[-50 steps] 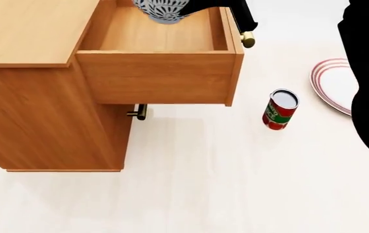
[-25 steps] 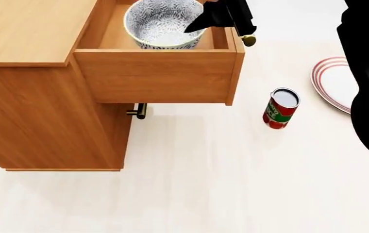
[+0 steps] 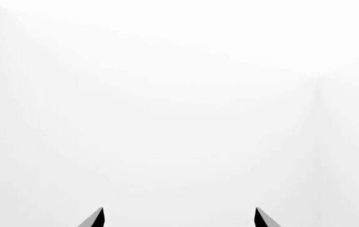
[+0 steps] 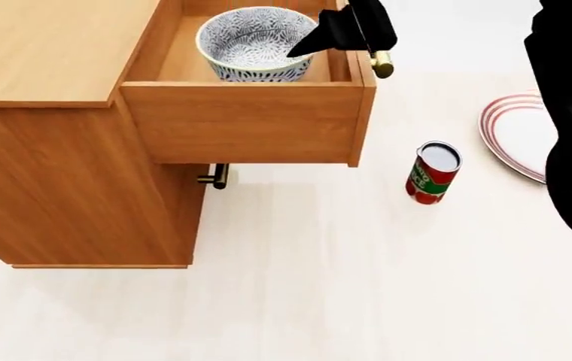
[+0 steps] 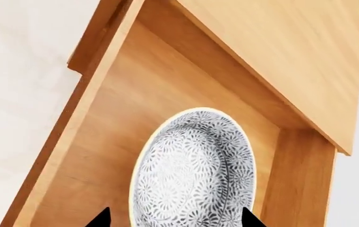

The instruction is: Put the bowl in the top drawer of the cabinet.

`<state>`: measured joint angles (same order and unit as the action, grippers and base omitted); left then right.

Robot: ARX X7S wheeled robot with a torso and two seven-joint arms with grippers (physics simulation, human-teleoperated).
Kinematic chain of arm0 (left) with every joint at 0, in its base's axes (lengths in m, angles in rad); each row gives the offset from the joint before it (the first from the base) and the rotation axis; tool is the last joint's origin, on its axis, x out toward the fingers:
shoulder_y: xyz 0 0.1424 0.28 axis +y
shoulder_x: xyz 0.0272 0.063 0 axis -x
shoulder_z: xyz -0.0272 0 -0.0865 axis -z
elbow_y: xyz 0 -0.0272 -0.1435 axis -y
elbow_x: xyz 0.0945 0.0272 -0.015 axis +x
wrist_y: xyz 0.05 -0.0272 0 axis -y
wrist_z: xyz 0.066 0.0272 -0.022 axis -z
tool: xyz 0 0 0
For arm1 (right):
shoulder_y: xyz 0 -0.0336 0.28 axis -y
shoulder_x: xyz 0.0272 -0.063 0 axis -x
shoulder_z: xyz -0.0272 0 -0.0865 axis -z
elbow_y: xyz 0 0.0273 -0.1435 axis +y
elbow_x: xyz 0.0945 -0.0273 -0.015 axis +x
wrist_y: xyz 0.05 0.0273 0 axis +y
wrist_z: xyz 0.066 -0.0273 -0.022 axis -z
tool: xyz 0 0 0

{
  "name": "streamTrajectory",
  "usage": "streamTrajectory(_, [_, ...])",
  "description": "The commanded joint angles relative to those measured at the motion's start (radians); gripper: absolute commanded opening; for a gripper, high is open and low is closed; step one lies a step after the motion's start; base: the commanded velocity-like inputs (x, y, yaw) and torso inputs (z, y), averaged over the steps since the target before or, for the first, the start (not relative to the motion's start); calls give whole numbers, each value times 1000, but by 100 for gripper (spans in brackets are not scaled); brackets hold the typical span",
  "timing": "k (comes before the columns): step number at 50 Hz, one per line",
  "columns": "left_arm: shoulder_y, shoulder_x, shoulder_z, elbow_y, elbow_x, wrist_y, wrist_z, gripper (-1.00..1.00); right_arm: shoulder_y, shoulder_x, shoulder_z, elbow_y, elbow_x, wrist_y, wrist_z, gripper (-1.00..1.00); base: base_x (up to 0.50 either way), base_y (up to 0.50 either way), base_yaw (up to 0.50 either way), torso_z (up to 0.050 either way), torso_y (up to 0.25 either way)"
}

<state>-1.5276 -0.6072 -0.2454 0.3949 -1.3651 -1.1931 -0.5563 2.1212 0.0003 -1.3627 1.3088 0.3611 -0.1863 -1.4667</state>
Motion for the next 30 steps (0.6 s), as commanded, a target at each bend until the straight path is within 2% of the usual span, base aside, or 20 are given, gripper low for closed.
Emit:
streamTrajectory(1, [1, -4, 4, 0, -2, 8, 3, 100, 18, 0, 49, 0, -23, 10, -6, 100, 0, 0, 0, -2, 178])
streamTrajectory(17, [3, 1, -4, -12, -33, 15, -11, 100, 33, 18, 422, 0, -293, -5, -24, 100, 0, 0, 0, -1, 178])
streamTrajectory(25, [5, 4, -10, -17, -48, 18, -33, 100, 32, 61, 574, 0, -301, -62, 92, 100, 0, 0, 0, -1, 178])
streamTrajectory(28, [-84, -49, -37, -46, -243, -36, -181, 100, 48, 85, 618, -1, -292, -44, 131, 100, 0, 0, 0, -1, 178])
streamTrajectory(30, [-110, -63, -35, -61, -299, -43, -224, 100, 61, 104, 645, -2, -278, -12, 151, 100, 0, 0, 0, -1, 177])
